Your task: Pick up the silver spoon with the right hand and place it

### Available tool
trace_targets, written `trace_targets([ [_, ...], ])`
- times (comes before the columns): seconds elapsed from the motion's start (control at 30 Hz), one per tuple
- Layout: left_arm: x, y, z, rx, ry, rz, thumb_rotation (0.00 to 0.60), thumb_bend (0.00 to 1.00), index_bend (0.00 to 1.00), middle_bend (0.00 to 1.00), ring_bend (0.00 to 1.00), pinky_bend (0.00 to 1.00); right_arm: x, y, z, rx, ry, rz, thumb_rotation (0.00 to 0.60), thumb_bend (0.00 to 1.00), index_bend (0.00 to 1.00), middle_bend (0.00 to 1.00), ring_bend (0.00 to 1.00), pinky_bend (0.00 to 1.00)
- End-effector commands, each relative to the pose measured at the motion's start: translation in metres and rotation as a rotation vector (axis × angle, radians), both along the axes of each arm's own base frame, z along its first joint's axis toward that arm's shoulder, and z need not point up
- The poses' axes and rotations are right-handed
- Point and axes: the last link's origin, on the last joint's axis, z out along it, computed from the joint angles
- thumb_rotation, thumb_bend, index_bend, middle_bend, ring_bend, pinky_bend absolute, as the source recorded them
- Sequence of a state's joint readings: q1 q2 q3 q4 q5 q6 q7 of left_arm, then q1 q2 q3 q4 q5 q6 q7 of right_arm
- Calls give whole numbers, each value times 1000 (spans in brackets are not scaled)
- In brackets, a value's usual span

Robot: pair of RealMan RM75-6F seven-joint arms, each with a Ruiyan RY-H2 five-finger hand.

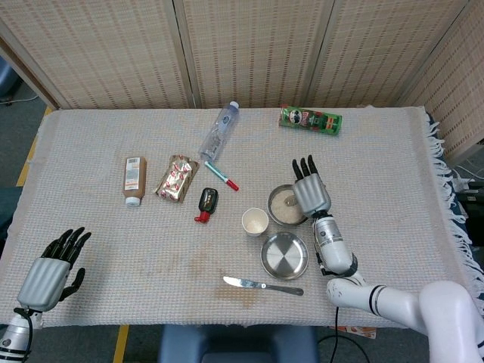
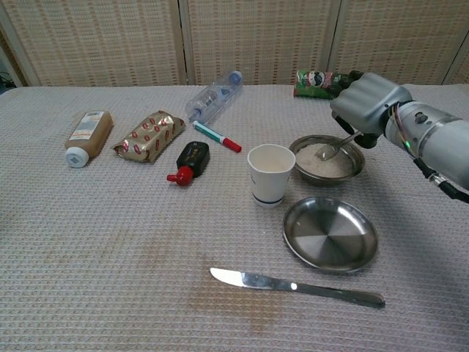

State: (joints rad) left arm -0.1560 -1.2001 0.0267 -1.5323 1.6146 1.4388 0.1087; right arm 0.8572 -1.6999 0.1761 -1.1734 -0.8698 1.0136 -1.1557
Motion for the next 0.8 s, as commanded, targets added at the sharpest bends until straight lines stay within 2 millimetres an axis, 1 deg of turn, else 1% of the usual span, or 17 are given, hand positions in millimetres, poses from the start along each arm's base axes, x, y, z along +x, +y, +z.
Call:
trace_targets([
  [0.03,0,1,0,-2,1,3,600,512,0,0,0,180,1,1,-5,15,4,-1,600,346,607,0,0,0],
  [0.4,-1,3,-1,-6,3,9,600,512,0,0,0,181,5,5,-11,61,-85,-26,600,346,612,0,0,0],
  [0.63,-1,3,-1,-6,0,9,600,512,0,0,0,181,7,9,-19,95,-131,-32,600,345,612,0,0,0],
  [0.8,-1,2,0,-3,-1,6,600,511,0,0,0,180,8,10,-17,95,-163,-31,600,346,612,0,0,0],
])
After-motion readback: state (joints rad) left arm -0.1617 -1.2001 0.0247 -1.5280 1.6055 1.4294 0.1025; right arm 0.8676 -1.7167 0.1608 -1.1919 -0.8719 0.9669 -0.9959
